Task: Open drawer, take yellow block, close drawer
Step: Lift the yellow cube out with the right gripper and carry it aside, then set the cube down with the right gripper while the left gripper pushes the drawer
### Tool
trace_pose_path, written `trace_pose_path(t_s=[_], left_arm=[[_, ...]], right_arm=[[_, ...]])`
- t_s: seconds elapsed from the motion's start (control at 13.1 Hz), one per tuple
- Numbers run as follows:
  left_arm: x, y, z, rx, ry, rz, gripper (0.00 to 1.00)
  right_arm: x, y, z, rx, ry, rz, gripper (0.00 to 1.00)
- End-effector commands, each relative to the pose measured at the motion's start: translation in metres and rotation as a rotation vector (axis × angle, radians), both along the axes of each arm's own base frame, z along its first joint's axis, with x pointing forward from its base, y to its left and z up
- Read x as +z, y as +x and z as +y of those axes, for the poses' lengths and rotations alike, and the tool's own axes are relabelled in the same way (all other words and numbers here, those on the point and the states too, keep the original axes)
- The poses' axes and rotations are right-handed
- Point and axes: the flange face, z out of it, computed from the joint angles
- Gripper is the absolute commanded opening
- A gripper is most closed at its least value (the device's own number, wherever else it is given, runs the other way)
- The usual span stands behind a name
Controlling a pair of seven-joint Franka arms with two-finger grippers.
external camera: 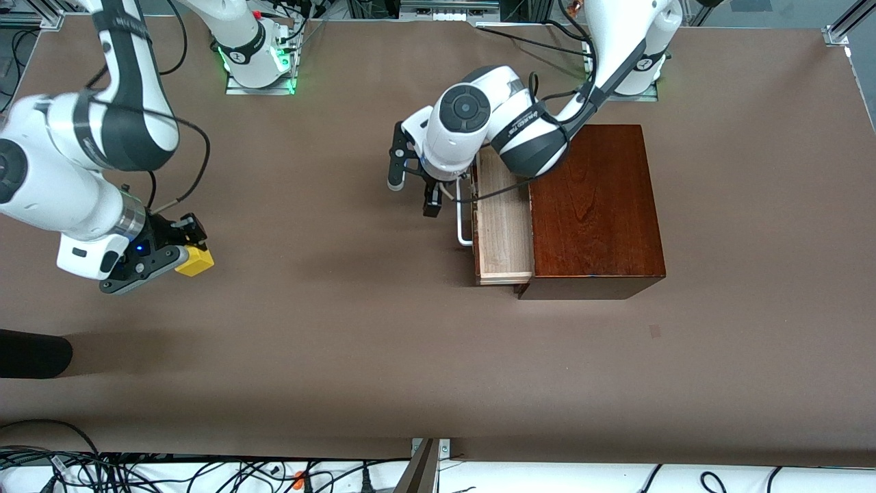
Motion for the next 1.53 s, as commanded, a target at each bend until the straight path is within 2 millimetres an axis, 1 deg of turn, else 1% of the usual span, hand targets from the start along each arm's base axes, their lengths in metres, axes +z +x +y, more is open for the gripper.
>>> trace_pose_path(t_s=[0.0,0.08,0.23,0.46,0.54,0.69,0.76,0.84,1.15,1.22,1.3,1.38,1.45], left_arm=[[-0.02,0.003,0.003,-0.06,0.046,-0.027,1.0],[-0.023,0.005,0.007,-0.07,0.063,-0.035,1.0],[-0.028,0.007,0.015,-0.081,0.099,-0.036,1.0],[-0.036,0.011,0.028,-0.09,0.166,-0.024,1.0],[-0.037,0.014,0.035,-0.083,0.191,-0.012,1.0],[-0.038,0.019,0.048,-0.071,0.23,0.008,1.0],[-0.039,0.023,0.055,-0.062,0.249,0.016,1.0],[-0.04,0.026,0.061,-0.054,0.261,0.023,1.0],[-0.03,0.041,0.089,-0.039,0.333,0.017,1.0],[-0.023,0.042,0.095,-0.032,0.347,0.02,1.0],[-0.021,0.043,0.098,-0.028,0.357,0.025,1.0],[-0.017,0.042,0.098,-0.027,0.361,0.024,1.0],[-0.017,0.046,0.104,-0.018,0.367,0.025,1.0]], right_arm=[[-0.054,-0.03,-0.013,-0.13,0.027,-0.02,0.0],[-0.075,-0.03,-0.013,-0.18,0.027,-0.01,0.0],[-0.106,-0.027,-0.02,-0.237,0.019,-0.001,0.0],[-0.146,-0.022,-0.017,-0.281,0.014,-0.019,0.0],[-0.157,-0.024,-0.018,-0.284,0.012,-0.026,0.0],[-0.175,-0.031,-0.019,-0.288,0.009,-0.032,0.0],[-0.184,-0.035,-0.014,-0.298,0.011,-0.028,0.0],[-0.188,-0.037,-0.006,-0.31,0.015,-0.021,0.0],[-0.205,-0.046,-0.007,-0.307,0.011,-0.015,0.0],[-0.207,-0.046,-0.007,-0.307,0.01,-0.012,0.08],[-0.207,-0.046,-0.007,-0.306,0.01,-0.012,0.3],[-0.202,-0.045,-0.007,-0.298,0.012,-0.019,0.99],[-0.186,-0.041,-0.004,-0.293,0.019,-0.039,1.0]])
